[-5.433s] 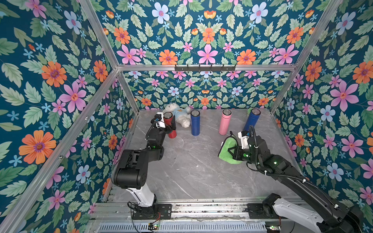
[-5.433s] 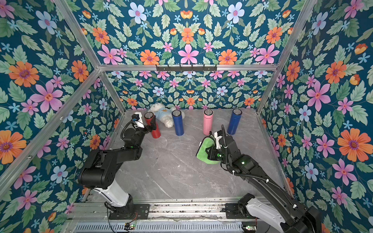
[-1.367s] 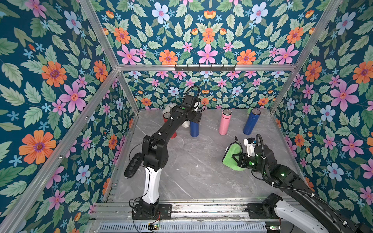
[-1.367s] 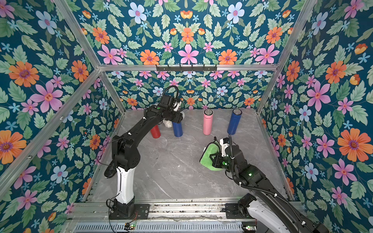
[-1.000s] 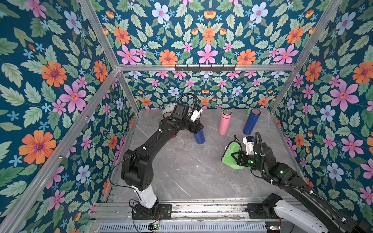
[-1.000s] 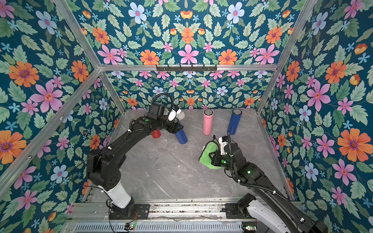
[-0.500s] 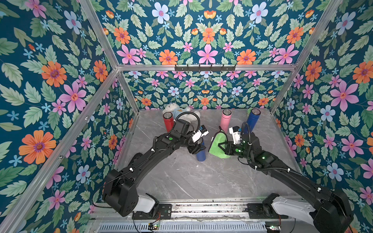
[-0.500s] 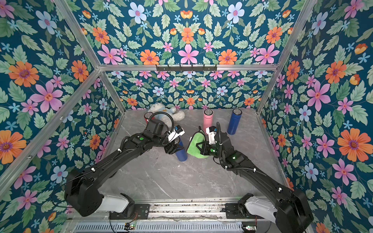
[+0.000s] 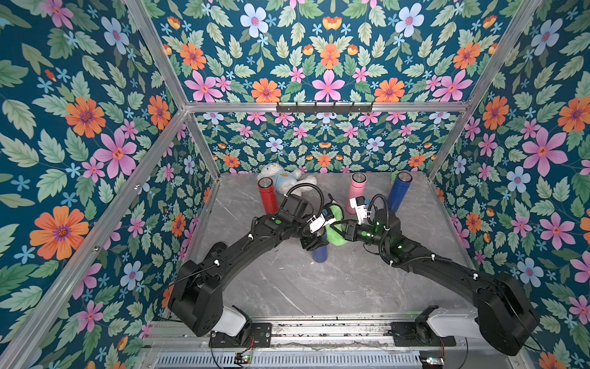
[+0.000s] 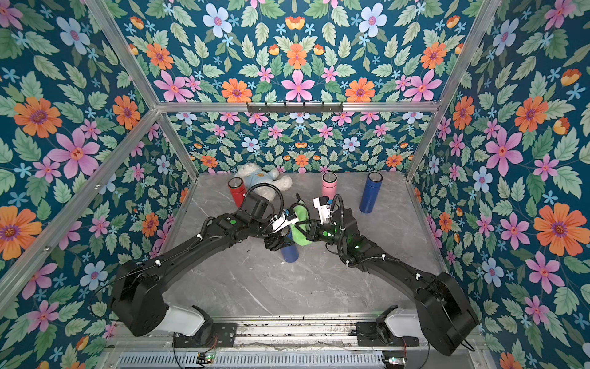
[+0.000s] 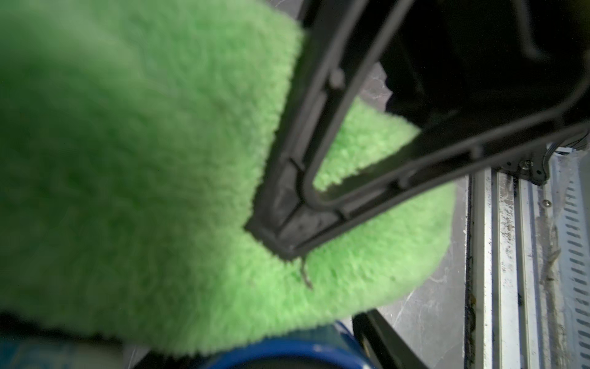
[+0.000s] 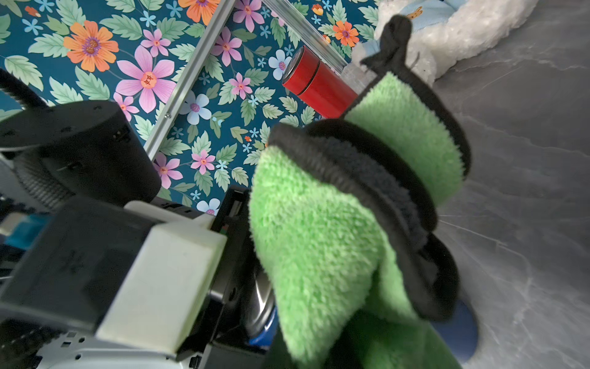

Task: Wipe the surface of the thermos
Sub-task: Wipe the dirt from the surface of the thermos.

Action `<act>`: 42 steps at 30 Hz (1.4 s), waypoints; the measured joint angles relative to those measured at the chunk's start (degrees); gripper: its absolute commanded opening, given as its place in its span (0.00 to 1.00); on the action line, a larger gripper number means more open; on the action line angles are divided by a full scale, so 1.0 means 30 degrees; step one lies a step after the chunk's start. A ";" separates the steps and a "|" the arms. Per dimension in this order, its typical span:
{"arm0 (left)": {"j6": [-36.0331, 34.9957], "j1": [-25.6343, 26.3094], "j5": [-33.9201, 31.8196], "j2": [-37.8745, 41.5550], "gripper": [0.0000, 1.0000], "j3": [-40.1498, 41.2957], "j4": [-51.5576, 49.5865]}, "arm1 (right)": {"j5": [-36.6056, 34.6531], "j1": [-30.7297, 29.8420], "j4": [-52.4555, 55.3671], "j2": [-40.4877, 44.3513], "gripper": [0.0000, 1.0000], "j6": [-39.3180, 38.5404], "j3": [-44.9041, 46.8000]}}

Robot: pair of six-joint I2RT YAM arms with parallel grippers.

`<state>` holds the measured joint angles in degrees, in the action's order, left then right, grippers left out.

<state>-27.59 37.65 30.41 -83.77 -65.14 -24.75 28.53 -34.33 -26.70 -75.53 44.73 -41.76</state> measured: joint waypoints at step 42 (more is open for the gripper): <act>0.1807 0.0466 -0.0415 0.3555 0.00 0.5158 0.5253 | -0.1042 -0.1472 -0.2579 -0.1129 0.00 0.1523 0.1581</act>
<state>-22.17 39.05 29.17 -73.10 -49.67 -8.99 25.41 -38.74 -34.44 -78.91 49.30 -37.01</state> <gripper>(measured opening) 0.671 0.109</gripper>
